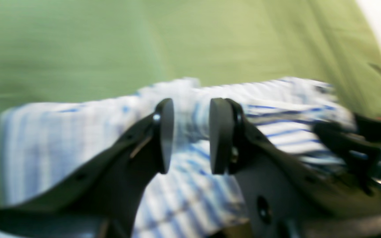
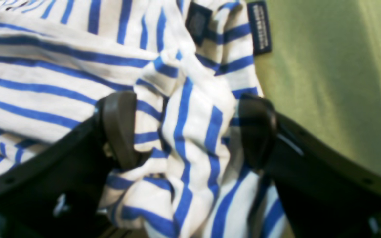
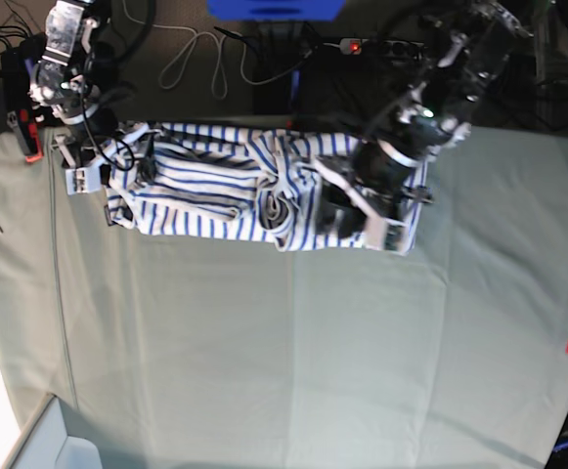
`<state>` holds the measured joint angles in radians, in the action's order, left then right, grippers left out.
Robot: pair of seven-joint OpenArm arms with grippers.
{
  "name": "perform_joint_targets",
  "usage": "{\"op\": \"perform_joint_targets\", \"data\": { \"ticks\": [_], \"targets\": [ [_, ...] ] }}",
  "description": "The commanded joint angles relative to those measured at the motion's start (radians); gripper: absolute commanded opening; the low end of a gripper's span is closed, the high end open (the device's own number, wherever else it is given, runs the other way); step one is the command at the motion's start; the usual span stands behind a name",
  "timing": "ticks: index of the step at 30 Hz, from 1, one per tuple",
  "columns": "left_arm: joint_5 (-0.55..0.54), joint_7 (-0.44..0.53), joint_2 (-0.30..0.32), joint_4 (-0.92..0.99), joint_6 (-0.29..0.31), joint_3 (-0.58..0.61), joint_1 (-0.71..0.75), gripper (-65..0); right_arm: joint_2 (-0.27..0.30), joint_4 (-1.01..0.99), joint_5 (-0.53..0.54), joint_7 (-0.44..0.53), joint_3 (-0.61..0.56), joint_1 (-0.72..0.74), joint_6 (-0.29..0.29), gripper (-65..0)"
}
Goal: Layout the t-shirt on the table in an organized manner, then fold the t-shirt properly
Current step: 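Grasp the strip end with the right gripper and fold it toward the middle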
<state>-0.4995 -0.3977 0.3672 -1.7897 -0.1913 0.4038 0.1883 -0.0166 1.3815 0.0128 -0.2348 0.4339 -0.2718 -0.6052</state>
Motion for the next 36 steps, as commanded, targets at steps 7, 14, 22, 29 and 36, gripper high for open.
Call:
{"op": "perform_joint_targets", "data": {
  "ticks": [7, 14, 22, 29, 36],
  "targets": [
    [0.002, 0.024, 0.003, -0.015, 0.003, -0.339, 0.127, -46.9, 0.007, -0.058, 0.003, 0.005, -0.028, 0.007, -0.002, -20.4],
    [0.002, 0.021, 0.003, -0.014, 0.005, -0.579, 0.202, -46.9, 0.007, -0.061, 0.006, 0.007, -0.152, 0.003, -0.003, -41.1],
    [0.002, 0.018, 0.003, -0.014, 0.005, -0.724, 0.256, -46.9, -0.012, -0.007, 0.008, 0.005, -0.175, 0.007, -0.003, -65.0],
    [0.002, 0.016, 0.002, -0.014, 0.005, -0.762, 0.287, -46.9, -0.072, 0.229, 0.003, 0.004, -0.200, -0.004, -0.003, -65.0],
    [0.009, 0.015, 0.002, -0.014, 0.005, -0.836, 0.307, -46.9, -0.067, 0.399, 0.000, 0.005, -0.372, -0.031, 0.001, -65.0]
  ]
}}
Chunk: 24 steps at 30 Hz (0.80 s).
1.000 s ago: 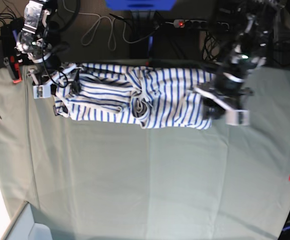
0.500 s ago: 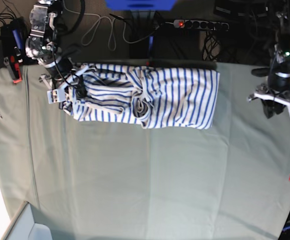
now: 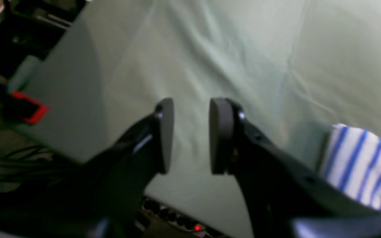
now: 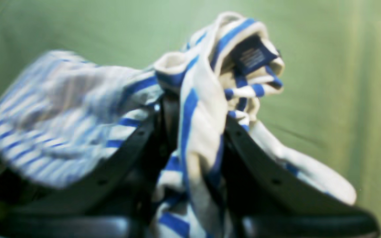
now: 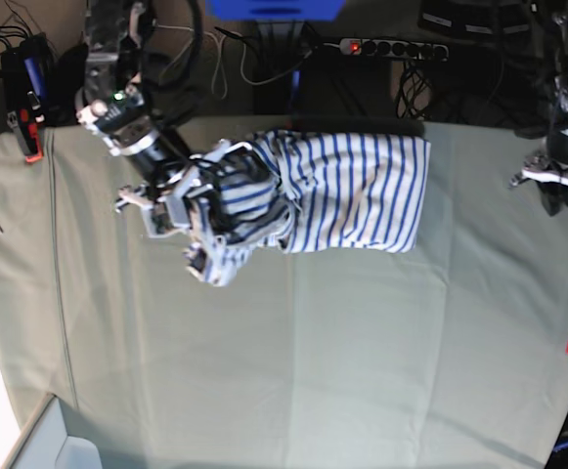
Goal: Layout the t-shirt on the table in an organized manner, then fold the t-shirt properly
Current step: 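Grasp the strip end with the right gripper and fold it toward the middle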
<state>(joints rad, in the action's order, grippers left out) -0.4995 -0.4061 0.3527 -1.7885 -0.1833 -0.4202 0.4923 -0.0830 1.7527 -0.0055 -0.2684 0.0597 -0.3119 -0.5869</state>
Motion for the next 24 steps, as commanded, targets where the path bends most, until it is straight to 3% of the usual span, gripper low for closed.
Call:
{"op": "perform_joint_targets", "data": {
  "ticks": [1, 8, 15, 24],
  "targets": [
    [0.009, 0.023, 0.016, -0.015, -0.003, -0.026, 0.003, -46.9, -0.001, 0.048, 0.016, 0.037, -0.021, 0.003, -0.017, -65.0],
    [0.009, 0.023, 0.016, -0.015, -0.003, -0.118, 0.003, -46.9, -0.008, 0.088, -0.267, 0.045, -0.186, -0.066, -0.015, -65.0],
    [0.011, 0.023, 0.016, -0.015, -0.003, -0.150, 0.003, -46.9, -0.014, 0.072, -0.281, 0.036, -0.321, 0.000, -0.015, -65.0],
    [0.011, 0.023, 0.016, -0.014, -0.003, -0.233, 0.018, -46.9, -0.028, -0.090, -0.281, -0.079, -0.507, 0.184, -0.015, -65.0]
  ]
}}
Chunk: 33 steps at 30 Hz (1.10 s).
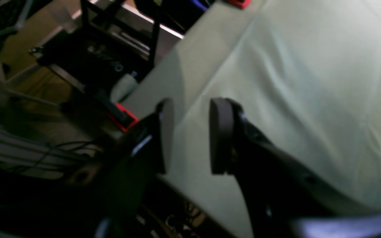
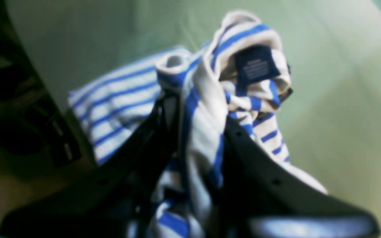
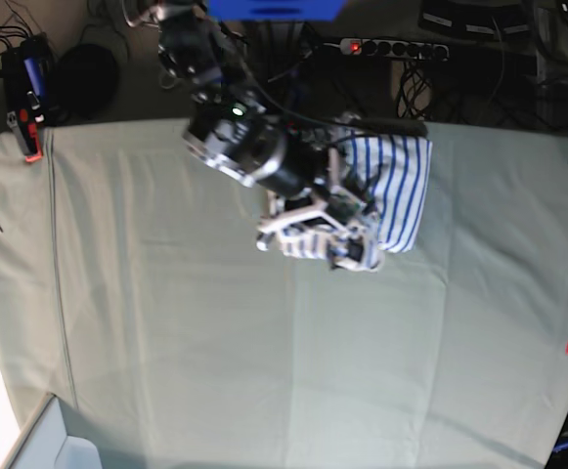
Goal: Layout the t-shirt on the table in an organized manner, then fold the t-shirt properly
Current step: 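Grasp the strip end with the right gripper and fold it toward the middle, then release the right gripper and press the folded bundle flat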
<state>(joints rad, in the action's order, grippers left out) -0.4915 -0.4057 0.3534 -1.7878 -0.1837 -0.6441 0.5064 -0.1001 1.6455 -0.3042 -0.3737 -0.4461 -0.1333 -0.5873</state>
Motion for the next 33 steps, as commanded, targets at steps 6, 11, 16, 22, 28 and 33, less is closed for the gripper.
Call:
{"op": "perform_joint_targets", "data": {
  "ticks": [6, 11, 16, 22, 28, 33],
  "targets": [
    [0.003, 0.023, 0.014, -0.014, -0.003, -0.009, 0.011, -46.9, -0.049, -0.080, 0.020, 0.029, -0.016, 0.068, -0.015, -65.0],
    [0.003, 0.023, 0.014, 0.006, -0.003, -0.009, 0.011, -46.9, -0.057, -0.141, 0.020, 0.031, -0.044, 0.116, -0.015, -61.5],
    [0.003, 0.023, 0.014, 0.015, -0.003, -0.009, 0.005, -46.9, -0.057, -0.135, 0.020, 0.032, -0.107, 0.122, -0.015, -39.8],
    [0.003, 0.023, 0.014, 0.018, -0.003, -0.006, 0.002, -46.9, -0.057, 0.035, 0.020, 0.034, -0.105, 0.087, -0.015, -27.7],
    [-0.005, 0.023, 0.014, 0.027, -0.003, -0.001, -0.019, -46.9, -0.034, 0.207, 0.020, 0.031, 0.080, 0.040, -0.015, -28.1],
    [0.001, 0.024, 0.003, 0.027, -0.003, 0.013, -0.019, -46.9, -0.028, 0.193, 0.020, 0.026, 0.313, 0.033, -0.015, -44.3]
  ]
}}
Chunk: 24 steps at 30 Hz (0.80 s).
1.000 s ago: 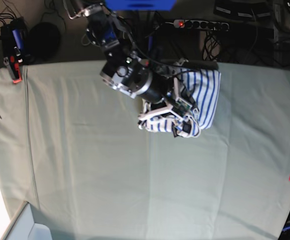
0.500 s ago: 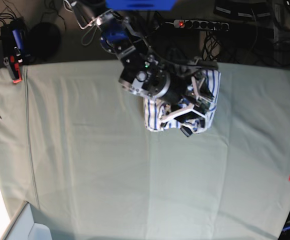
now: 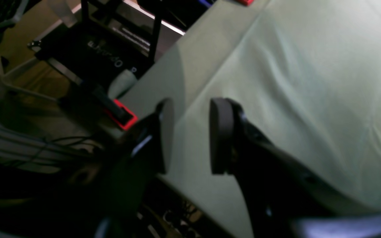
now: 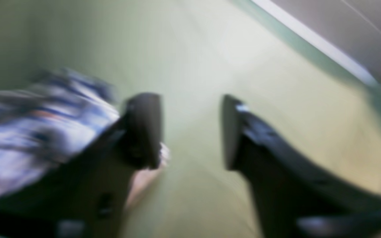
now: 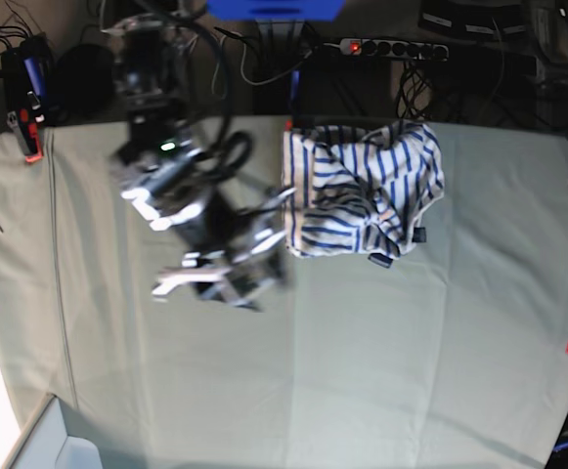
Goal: Layout the t-shirt on the table in an organized manner, then fold the t-shirt properly
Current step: 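Release the right gripper and press the folded bundle flat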
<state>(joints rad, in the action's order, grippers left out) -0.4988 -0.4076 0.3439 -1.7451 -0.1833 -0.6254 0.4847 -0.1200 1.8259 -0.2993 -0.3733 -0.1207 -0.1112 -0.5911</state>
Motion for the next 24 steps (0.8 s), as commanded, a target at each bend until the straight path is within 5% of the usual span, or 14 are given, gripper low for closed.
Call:
{"op": "perform_joint_targets", "data": {
  "ticks": [1, 4, 11, 24],
  "targets": [
    [0.010, 0.028, 0.011, -0.016, -0.003, -0.004, 0.002, -46.9, -0.008, -0.007, 0.015, 0.026, 0.029, 0.009, -0.011, -50.2],
    [0.010, 0.028, 0.010, -0.016, -0.003, 0.000, 0.001, -46.9, -0.008, -0.085, 0.015, 0.026, 0.089, 0.012, -0.011, -64.8],
    [0.010, 0.026, -0.004, -0.016, -0.003, -0.004, 0.002, -46.9, -0.004, -0.277, 0.015, 0.032, 0.045, 0.014, -0.016, -65.0],
    [0.010, 0.026, -0.004, -0.016, -0.003, -0.004, 0.004, -46.9, 0.012, -0.263, 0.015, 0.033, -0.400, -0.022, -0.016, -65.0]
  ]
}}
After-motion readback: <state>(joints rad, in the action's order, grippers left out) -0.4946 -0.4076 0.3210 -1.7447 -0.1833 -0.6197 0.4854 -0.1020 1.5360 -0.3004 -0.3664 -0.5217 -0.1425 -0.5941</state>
